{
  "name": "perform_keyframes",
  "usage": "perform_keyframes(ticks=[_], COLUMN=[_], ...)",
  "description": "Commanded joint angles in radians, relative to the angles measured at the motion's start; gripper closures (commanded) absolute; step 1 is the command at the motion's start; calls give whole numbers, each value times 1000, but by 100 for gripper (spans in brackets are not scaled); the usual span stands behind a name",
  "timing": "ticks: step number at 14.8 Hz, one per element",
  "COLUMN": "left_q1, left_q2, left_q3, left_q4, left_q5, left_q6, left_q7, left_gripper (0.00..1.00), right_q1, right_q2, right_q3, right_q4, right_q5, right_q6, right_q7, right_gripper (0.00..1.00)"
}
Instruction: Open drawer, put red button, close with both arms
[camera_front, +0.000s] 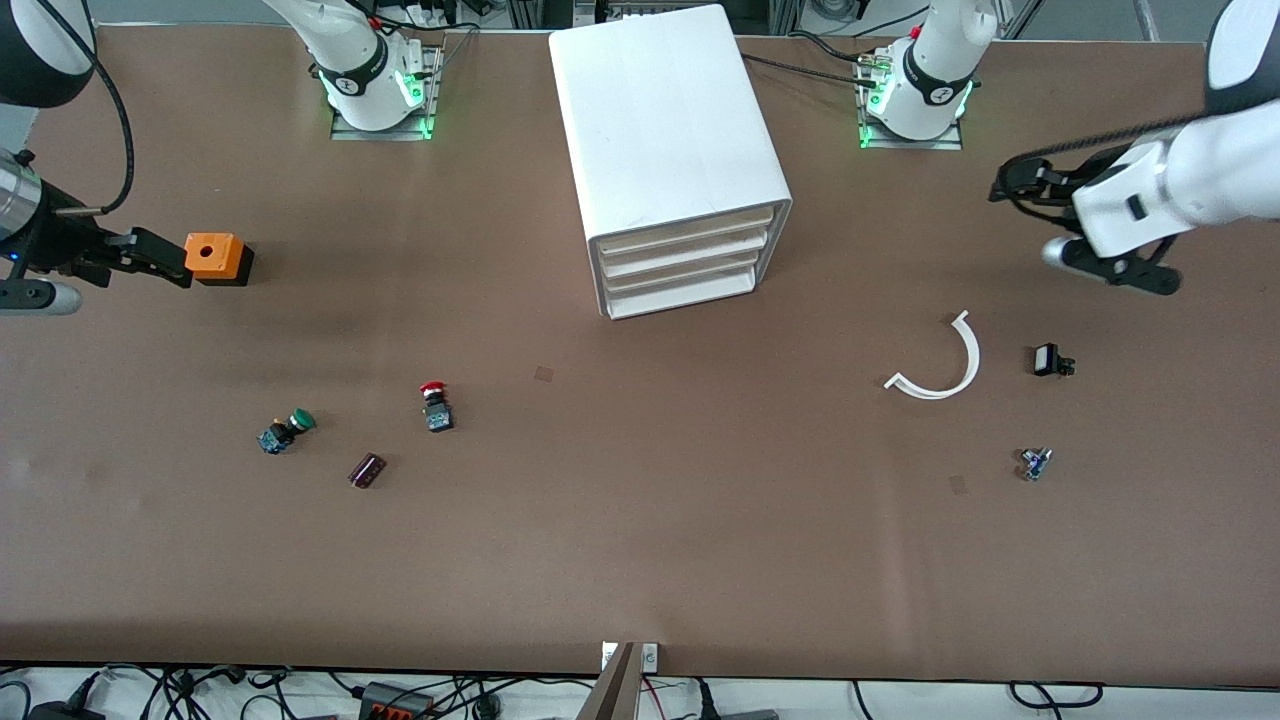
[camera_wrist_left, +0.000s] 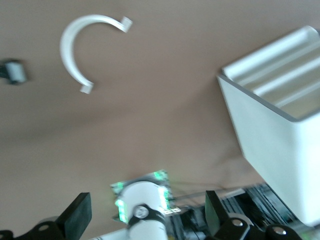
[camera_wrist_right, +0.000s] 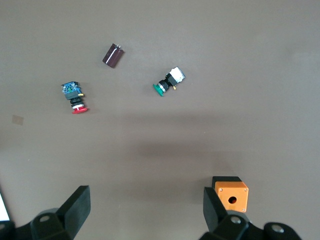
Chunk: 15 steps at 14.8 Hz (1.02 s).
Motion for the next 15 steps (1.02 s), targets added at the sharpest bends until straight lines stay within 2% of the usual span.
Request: perform_keyframes(ticks=[1, 3, 5, 7, 9, 12, 15], left_q1=[3, 11, 5, 12, 6, 6, 8], left_q2=[143, 225, 276, 274, 276, 296, 300], left_q3=[-1, -2, -18, -77, -126, -200, -223], left_q4=[27, 24, -19, -181, -303, -389, -440], left_q5=[-161, -356, -453, -581, -723, -760, -807], left_q6=[-25, 1, 97, 296, 447, 590, 609], left_q7=[29, 77, 192, 292, 407, 547, 625], left_gripper=[0, 0, 0, 0, 0, 0, 0], right_q1=[13, 68, 102, 129, 155, 200, 241], right_q2=[79, 160, 224, 293, 365, 450, 519], right_q3=[13, 13, 13, 13, 13, 15, 15], right_q4=[0, 25, 60, 80, 88, 88, 88], right_q5=[-4, -13, -5, -1, 2, 7, 12], right_q6=[50, 97, 106, 128, 178, 318, 419], right_q7=[-2, 1, 4, 5, 5, 4, 7], right_gripper=[0, 0, 0, 0, 0, 0, 0])
